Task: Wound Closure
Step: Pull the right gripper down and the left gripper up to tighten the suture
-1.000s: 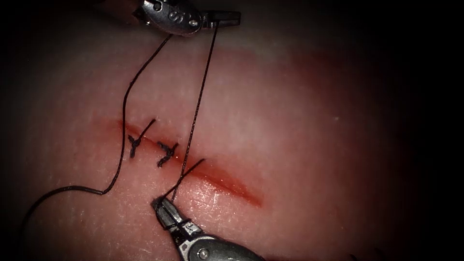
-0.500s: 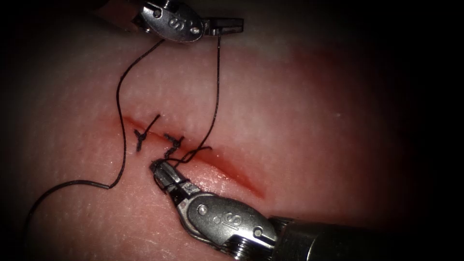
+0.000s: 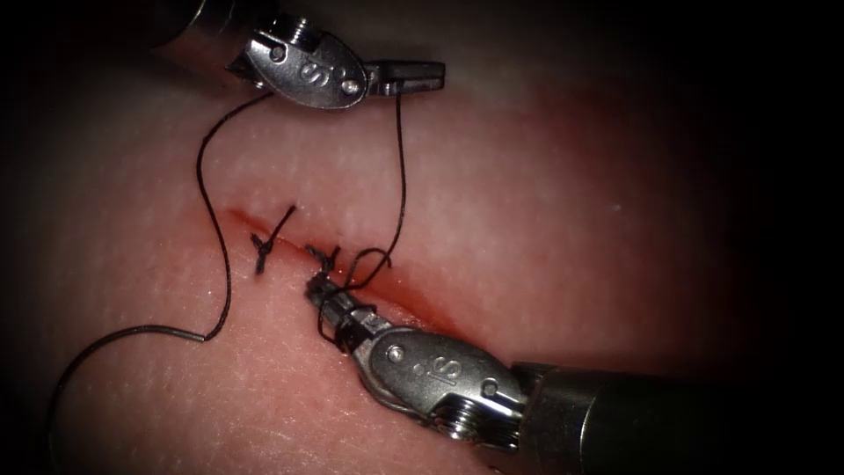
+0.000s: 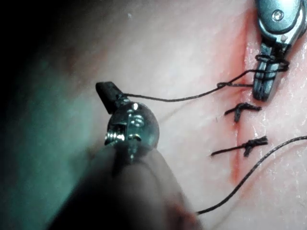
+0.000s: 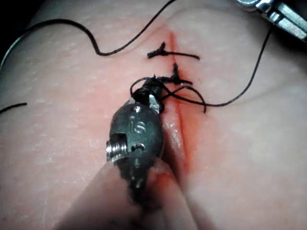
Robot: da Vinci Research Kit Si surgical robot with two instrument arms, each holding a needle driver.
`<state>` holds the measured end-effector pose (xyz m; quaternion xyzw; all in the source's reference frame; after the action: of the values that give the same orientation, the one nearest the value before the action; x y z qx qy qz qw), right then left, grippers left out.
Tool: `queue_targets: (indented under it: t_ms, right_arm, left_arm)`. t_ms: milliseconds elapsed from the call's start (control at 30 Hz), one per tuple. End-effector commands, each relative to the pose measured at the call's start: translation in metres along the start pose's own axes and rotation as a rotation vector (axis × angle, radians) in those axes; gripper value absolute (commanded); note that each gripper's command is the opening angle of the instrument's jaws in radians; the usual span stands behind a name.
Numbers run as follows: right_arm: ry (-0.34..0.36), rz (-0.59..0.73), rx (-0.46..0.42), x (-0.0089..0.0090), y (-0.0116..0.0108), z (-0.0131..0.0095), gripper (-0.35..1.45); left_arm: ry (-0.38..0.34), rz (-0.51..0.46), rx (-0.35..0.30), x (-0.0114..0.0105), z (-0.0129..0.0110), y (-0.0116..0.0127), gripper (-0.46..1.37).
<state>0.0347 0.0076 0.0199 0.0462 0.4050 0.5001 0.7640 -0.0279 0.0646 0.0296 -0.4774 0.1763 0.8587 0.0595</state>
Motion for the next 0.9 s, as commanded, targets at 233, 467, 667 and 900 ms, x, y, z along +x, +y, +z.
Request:
queue_targets:
  t_ms: [233,467,667,900]
  right_arm:
    - [-0.024,0.395,-0.014,-0.0007,-0.0029,-0.0029,-0.35]
    - [-0.043,0.557,-0.017,-0.0005,-0.0035,-0.0041,-0.35]
    - [-0.039,0.54,-0.053,-0.0003,-0.0035,-0.004,-0.35]
    - [-0.026,0.096,0.03,-0.0002,-0.0033,-0.0036,-0.35]
  left_arm:
    - [-0.016,0.006,-0.011,-0.0026,0.0025,-0.0029,-0.35]
    - [-0.017,0.0,-0.003,-0.0052,0.0041,-0.0046,-0.35]
    - [-0.025,-0.007,0.018,-0.0075,0.0053,-0.0072,-0.35]
    - [-0.025,-0.01,0.021,-0.0095,0.0071,-0.0083,-0.35]
